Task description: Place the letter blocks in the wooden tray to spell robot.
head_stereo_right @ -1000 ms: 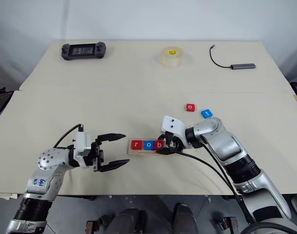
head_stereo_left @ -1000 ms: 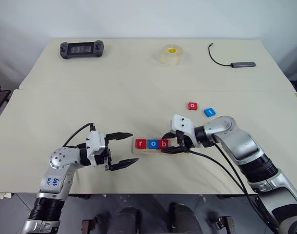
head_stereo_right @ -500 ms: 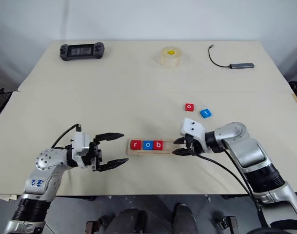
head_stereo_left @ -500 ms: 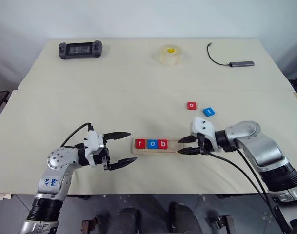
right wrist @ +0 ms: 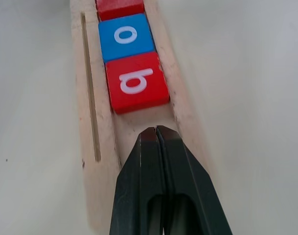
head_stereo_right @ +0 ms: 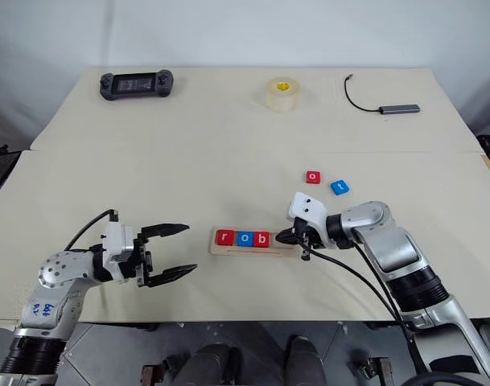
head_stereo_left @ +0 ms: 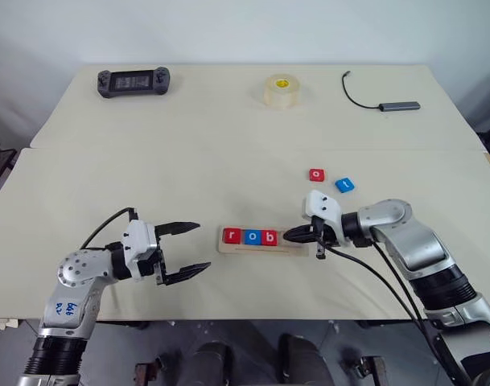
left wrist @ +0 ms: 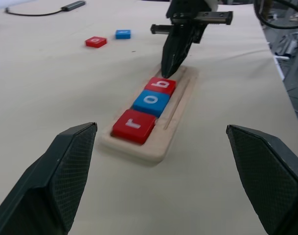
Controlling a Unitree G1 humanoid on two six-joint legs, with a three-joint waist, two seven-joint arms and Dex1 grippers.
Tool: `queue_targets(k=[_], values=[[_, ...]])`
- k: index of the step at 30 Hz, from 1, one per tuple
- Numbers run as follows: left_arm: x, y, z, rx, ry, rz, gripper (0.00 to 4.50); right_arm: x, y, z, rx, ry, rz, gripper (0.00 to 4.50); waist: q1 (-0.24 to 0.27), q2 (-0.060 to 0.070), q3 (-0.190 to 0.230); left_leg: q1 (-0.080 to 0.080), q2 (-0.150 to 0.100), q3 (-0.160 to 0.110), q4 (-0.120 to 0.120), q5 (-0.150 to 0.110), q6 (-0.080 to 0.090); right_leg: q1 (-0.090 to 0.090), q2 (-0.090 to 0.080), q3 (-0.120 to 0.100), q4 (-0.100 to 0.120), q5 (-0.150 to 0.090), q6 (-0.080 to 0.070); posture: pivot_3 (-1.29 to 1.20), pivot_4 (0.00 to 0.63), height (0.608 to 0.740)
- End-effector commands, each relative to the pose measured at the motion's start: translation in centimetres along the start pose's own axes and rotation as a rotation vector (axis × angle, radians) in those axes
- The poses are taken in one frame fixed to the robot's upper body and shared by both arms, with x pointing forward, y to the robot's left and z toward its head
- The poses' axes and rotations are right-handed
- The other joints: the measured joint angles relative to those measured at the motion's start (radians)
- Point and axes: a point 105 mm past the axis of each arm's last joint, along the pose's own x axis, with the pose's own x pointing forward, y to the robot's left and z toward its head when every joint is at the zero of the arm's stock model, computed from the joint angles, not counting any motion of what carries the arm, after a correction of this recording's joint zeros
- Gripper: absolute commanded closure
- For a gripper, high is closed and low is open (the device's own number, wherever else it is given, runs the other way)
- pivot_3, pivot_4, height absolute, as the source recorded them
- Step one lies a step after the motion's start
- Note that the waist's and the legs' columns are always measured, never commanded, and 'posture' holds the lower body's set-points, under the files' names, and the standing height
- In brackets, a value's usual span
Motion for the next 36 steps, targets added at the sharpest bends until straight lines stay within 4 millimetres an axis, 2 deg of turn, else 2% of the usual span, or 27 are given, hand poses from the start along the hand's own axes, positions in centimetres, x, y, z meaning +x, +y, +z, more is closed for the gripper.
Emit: queue_targets(k=[1,7,15,20,23,26,29,34,36], values=[[-0.3,0.2,0.6,0.024,-0.017,0.016,0.00,0.6,0.2,1.2,-0.039,-0.013,0.009,4.48,-0.001,0.000,0.000,0.000,0.000,0.000,0.000,0.000,0.000,0.000,0.000,0.000,0.000,0.000,0.000,0.00,0.150,0.740],[-0.1,0.3,0.7,0.027,-0.024,0.022,0.00,1.7,0.3,2.2,-0.056,-0.028,0.020,4.48,-0.001,0.000,0.000,0.000,0.000,0.000,0.000,0.000,0.000,0.000,0.000,0.000,0.000,0.000,0.000,0.00,0.150,0.740],[0.0,0.2,0.7,0.027,-0.026,0.026,0.00,2.1,0.8,2.6,-0.063,-0.042,0.037,4.48,-0.001,0.000,0.000,0.000,0.000,0.000,0.000,0.000,0.000,0.000,0.000,0.000,0.000,0.000,0.000,0.00,0.150,0.740],[0.0,0.2,0.6,0.025,-0.024,0.026,0.00,-1.1,0.0,3.4,-0.076,-0.126,-0.042,4.48,0.003,0.000,0.000,-0.001,0.000,-0.001,0.000,0.000,0.000,0.000,0.000,0.000,0.000,0.000,0.000,0.00,0.150,0.740],[-0.1,0.2,0.5,0.023,-0.019,0.021,0.00,-3.1,-0.1,4.0,-0.092,-0.215,-0.105,3.90,0.002,0.000,0.000,-0.001,-0.001,-0.001,0.000,0.000,0.000,0.000,0.000,-0.001,0.000,0.000,0.000,0.00,0.150,0.740],[-0.2,0.4,0.3,0.020,-0.019,0.021,0.00,-5.9,0.0,3.2,-0.111,-0.284,-0.211,2.84,0.006,0.000,0.000,-0.001,-0.001,-0.001,-0.001,0.000,0.000,0.000,0.000,-0.001,-0.001,0.000,0.000,0.00,0.150,0.740],[-0.3,0.8,0.3,0.014,-0.026,0.034,0.00,-8.3,0.6,1.6,-0.078,-0.351,-0.298,1.82,0.008,0.000,0.000,-0.001,-0.001,-0.001,-0.001,0.000,0.000,0.000,0.000,-0.001,-0.001,0.000,0.000,0.00,0.150,0.740],[0.0,1.7,0.4,-0.005,-0.055,0.073,0.00,-13.2,1.1,-2.3,-0.056,-0.368,-0.605,0.05,0.024,0.000,0.000,0.000,-0.001,0.000,-0.001,0.000,0.000,0.001,0.000,0.000,0.000,0.000,0.000,0.00,0.150,0.740],[0.2,1.8,0.3,-0.009,-0.058,0.074,0.00,-14.2,1.3,-3.3,-0.068,-0.357,-0.679,0.02,0.025,0.000,0.000,0.001,-0.001,0.002,-0.001,0.000,0.000,0.001,0.000,0.001,0.000,0.000,0.000,0.00,0.150,0.740]])
